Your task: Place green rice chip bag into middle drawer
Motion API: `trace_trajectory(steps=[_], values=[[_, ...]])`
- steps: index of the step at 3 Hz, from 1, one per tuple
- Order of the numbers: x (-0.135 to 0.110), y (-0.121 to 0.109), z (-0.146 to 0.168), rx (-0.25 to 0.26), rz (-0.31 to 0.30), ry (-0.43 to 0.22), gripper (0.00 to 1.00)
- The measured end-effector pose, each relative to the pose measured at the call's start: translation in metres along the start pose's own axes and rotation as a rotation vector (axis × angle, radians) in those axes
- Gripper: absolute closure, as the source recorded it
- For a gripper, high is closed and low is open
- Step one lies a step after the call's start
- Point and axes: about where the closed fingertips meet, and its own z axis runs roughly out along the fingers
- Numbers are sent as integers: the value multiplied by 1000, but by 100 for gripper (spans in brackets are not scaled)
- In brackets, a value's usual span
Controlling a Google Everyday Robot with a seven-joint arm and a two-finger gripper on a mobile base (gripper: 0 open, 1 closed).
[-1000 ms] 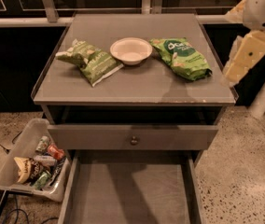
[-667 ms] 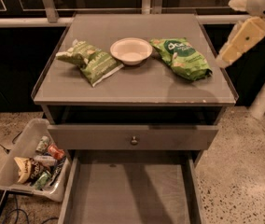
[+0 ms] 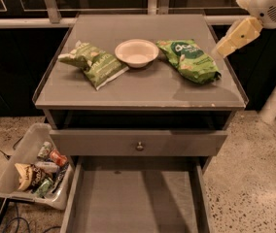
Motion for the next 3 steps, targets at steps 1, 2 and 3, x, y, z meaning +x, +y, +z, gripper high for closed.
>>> trace_trajectory(steps=[1, 2, 3], values=[[15, -6, 30, 16, 33, 3, 0], [35, -15, 66, 38, 75, 17, 0], [42, -19, 93, 35, 121, 22, 0]])
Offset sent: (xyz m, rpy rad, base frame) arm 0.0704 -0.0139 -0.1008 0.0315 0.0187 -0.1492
